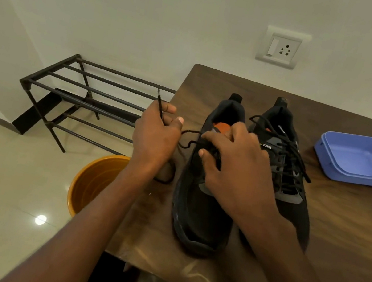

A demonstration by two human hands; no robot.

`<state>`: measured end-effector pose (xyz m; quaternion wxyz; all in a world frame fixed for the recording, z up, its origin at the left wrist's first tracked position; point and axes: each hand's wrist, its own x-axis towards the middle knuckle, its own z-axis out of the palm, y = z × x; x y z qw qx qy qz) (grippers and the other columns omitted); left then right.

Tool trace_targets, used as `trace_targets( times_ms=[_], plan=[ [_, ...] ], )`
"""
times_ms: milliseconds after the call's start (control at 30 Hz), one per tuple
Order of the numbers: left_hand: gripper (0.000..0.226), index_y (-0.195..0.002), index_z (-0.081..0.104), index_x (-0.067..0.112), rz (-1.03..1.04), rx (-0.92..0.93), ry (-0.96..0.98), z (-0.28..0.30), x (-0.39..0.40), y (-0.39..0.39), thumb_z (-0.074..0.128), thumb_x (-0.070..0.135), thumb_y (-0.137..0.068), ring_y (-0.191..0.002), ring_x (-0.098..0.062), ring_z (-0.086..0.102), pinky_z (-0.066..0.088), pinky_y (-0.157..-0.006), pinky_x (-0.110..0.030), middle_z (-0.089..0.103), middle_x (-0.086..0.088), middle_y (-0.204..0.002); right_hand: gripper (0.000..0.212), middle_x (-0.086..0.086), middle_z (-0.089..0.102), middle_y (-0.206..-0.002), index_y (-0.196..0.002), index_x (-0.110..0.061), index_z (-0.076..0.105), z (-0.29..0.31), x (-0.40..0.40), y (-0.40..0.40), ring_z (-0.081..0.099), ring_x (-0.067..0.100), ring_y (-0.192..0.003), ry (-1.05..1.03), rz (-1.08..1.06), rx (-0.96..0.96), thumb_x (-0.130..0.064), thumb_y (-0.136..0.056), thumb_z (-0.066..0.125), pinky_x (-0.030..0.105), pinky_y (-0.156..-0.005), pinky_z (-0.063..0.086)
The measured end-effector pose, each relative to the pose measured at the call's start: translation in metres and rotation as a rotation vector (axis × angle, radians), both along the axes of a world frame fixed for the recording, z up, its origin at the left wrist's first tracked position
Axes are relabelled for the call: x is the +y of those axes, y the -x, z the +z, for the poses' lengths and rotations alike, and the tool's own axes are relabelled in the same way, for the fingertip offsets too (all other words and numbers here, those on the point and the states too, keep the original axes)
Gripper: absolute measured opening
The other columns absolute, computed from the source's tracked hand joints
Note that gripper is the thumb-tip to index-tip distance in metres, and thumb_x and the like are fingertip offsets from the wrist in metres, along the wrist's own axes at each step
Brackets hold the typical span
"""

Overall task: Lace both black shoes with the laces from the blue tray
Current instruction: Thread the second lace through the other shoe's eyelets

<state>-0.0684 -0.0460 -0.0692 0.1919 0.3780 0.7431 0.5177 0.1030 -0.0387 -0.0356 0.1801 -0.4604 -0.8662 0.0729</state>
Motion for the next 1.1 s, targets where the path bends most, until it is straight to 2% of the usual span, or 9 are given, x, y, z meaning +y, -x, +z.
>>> trace_targets(
  times_ms=[100, 200, 333, 500, 667, 767, 867, 967, 1100],
  plan=[
    [0.038, -0.131, 0.053, 0.020, 0.013, 0.076, 0.058, 0.001, -0.002, 0.004, 0.070, 0.025, -0.097, -0.084, -0.009, 0.066, 0.053, -0.098, -0.054, 0.064, 0.008, -0.081, 0.035, -0.002, 0.043, -0.122, -0.132, -0.037, 0.060, -0.003, -0.004, 0.010, 0.047, 0.018, -0.112, 0.012, -0.048, -0.088, -0.052, -0.101, 0.051, 0.042, -0.094, 0.044],
    [0.053, -0.143, 0.045, 0.018, -0.005, 0.094, 0.118, 0.004, -0.005, 0.006, 0.070, 0.026, -0.096, -0.097, -0.015, 0.066, 0.046, -0.107, -0.058, 0.064, 0.010, -0.088, 0.028, -0.009, 0.048, -0.099, -0.103, -0.033, 0.066, 0.003, -0.005, 0.014, 0.052, 0.013, -0.092, -0.012, -0.090, -0.011, -0.056, -0.100, 0.051, 0.043, -0.089, 0.048],
    [0.062, -0.148, 0.041, 0.023, -0.017, 0.238, 0.229, 0.013, -0.008, 0.003, 0.070, 0.036, -0.095, -0.126, -0.020, 0.055, 0.033, -0.114, -0.053, 0.056, 0.001, -0.135, 0.022, -0.013, 0.055, -0.077, -0.086, -0.036, 0.052, 0.006, -0.007, 0.011, 0.057, 0.006, -0.075, 0.044, -0.137, 0.112, -0.043, -0.092, 0.071, 0.045, -0.087, 0.054],
    [0.047, -0.139, 0.053, 0.027, -0.079, 0.252, 0.025, 0.022, -0.009, -0.002, 0.069, 0.035, -0.096, -0.130, -0.011, 0.051, 0.039, -0.114, -0.052, 0.056, 0.005, -0.138, 0.024, -0.001, 0.073, -0.079, -0.103, -0.024, 0.066, 0.028, -0.008, -0.010, 0.072, 0.009, -0.075, 0.642, -0.132, 0.867, -0.014, -0.086, 0.080, 0.027, -0.070, 0.058],
    [0.027, -0.129, 0.064, 0.014, -0.326, 0.022, -0.244, 0.045, -0.016, -0.022, 0.062, 0.025, -0.104, -0.113, -0.004, 0.065, 0.052, -0.097, -0.023, 0.071, 0.006, -0.115, 0.015, -0.003, 0.060, -0.079, -0.105, -0.018, 0.062, 0.061, -0.001, -0.055, 0.056, 0.011, -0.066, 1.010, 0.055, 1.459, -0.016, -0.090, 0.064, 0.027, -0.065, 0.049],
    [0.032, -0.128, 0.063, 0.003, -0.509, -0.094, -0.341, 0.064, -0.024, -0.043, 0.050, 0.025, -0.108, -0.102, -0.013, 0.072, 0.055, -0.085, -0.018, 0.076, -0.005, -0.108, 0.008, -0.002, 0.057, -0.076, -0.101, -0.016, 0.067, 0.073, -0.001, -0.070, 0.035, 0.009, -0.049, 0.844, 0.111, 1.258, -0.018, -0.096, 0.060, 0.023, -0.047, 0.030],
    [0.040, -0.124, 0.066, 0.002, -0.708, -0.225, -0.314, 0.074, -0.030, -0.059, 0.050, 0.032, -0.103, -0.098, -0.020, 0.073, 0.058, -0.082, -0.026, 0.076, -0.002, -0.105, 0.016, 0.006, 0.064, -0.074, -0.107, -0.010, 0.072, 0.074, -0.003, -0.072, 0.034, 0.014, -0.046, 0.689, 0.150, 0.939, -0.018, -0.097, 0.064, 0.022, -0.042, 0.027],
    [0.014, -0.101, 0.074, 0.015, -0.746, 0.006, -0.218, 0.070, -0.030, -0.053, 0.062, 0.021, -0.103, -0.076, -0.022, 0.066, 0.055, -0.072, -0.034, 0.071, -0.002, -0.082, 0.014, 0.006, 0.064, -0.070, -0.107, -0.012, 0.074, 0.070, 0.001, -0.075, 0.039, 0.011, -0.046, 0.600, 0.007, 0.959, -0.019, -0.097, 0.068, 0.019, -0.041, 0.033],
    [0.020, -0.082, 0.066, 0.030, -0.580, 0.378, 0.090, 0.057, -0.028, -0.028, 0.064, 0.027, -0.101, -0.075, 0.001, 0.059, 0.051, -0.081, -0.032, 0.063, 0.013, -0.077, 0.013, -0.002, 0.063, -0.068, -0.099, -0.015, 0.075, 0.062, 0.016, -0.093, 0.046, 0.002, -0.046, 0.495, -0.243, 1.086, -0.025, -0.091, 0.076, 0.016, -0.043, 0.035]
  ],
)
